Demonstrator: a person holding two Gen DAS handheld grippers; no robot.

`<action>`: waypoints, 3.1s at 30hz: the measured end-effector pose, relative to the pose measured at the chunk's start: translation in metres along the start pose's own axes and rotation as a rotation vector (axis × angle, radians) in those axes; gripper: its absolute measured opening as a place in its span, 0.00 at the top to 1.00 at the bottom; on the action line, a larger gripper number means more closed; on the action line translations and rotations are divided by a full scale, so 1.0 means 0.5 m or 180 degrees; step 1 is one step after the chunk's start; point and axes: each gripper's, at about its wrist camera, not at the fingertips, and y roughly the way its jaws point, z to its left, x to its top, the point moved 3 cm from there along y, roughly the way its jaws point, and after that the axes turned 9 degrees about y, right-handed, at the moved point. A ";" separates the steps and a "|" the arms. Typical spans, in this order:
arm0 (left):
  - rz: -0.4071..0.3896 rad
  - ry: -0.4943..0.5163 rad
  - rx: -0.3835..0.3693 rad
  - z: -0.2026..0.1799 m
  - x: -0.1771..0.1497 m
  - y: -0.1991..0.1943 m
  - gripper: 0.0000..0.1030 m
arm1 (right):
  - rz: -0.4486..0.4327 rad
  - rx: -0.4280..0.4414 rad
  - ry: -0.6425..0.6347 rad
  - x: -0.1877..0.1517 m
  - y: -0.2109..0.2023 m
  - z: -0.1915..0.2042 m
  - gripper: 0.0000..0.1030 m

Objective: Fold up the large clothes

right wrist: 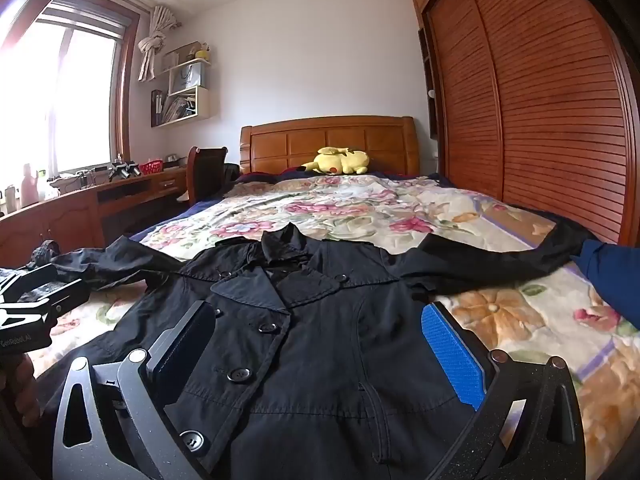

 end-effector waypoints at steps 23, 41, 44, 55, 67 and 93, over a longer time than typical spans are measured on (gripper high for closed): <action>-0.0020 -0.0039 -0.0007 0.008 0.000 -0.005 0.00 | -0.0029 0.0025 -0.0002 0.002 -0.002 -0.003 0.00; -0.0020 -0.0051 -0.0011 0.018 0.007 -0.007 0.00 | -0.0029 0.0036 -0.0004 0.001 -0.004 -0.002 0.00; -0.0020 -0.0052 -0.0009 0.016 0.007 -0.006 0.00 | -0.0027 0.0038 -0.0004 0.001 -0.004 -0.002 0.00; -0.0025 -0.0050 -0.0012 0.018 0.008 -0.007 0.00 | -0.0039 0.0036 -0.0013 0.003 -0.005 -0.002 0.00; -0.0029 -0.0051 -0.0005 0.020 0.008 -0.008 0.00 | -0.0054 0.0035 -0.0025 0.000 -0.006 0.001 0.00; -0.0026 -0.0050 0.0002 0.024 0.014 -0.014 0.00 | -0.0071 0.0045 -0.0026 -0.003 -0.003 0.001 0.00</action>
